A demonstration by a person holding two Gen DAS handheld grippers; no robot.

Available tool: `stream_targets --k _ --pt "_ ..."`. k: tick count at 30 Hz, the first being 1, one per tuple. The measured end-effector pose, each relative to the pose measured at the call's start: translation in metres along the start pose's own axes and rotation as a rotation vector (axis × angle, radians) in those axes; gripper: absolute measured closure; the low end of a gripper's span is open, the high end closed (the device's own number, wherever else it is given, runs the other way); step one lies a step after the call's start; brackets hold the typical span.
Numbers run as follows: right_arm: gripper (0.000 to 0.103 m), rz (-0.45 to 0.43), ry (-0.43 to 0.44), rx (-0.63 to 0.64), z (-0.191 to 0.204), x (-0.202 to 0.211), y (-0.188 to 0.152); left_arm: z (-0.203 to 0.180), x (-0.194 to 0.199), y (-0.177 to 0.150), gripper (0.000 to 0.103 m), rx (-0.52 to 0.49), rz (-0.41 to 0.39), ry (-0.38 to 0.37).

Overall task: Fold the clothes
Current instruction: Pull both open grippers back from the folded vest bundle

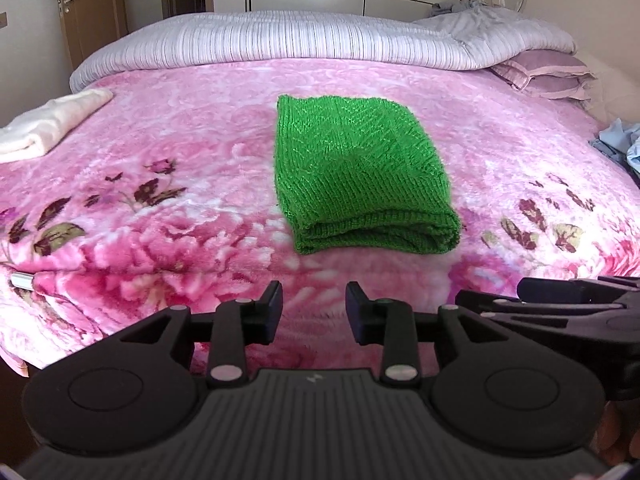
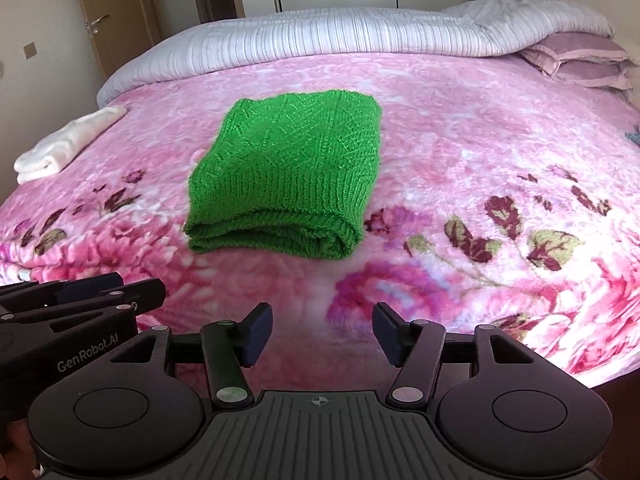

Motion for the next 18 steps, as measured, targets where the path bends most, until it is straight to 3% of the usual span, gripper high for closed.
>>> stream_targets --k 18 --pt "0.043 -0.07 -0.006 0.037 0.006 0.03 -0.006 -0.001 0.023 -0.005 0.071 0.001 -0.041 0.001"
Point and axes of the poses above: each gripper's, at about its wrist camera, not at the fingertips, and x roughly against the way its jaws point, z to its left, y to its top, the point moved 5 cm from there along -x, roughly the way its jaws point, and after that the axes turned 5 degrees about -y, right-handed, at the moved point
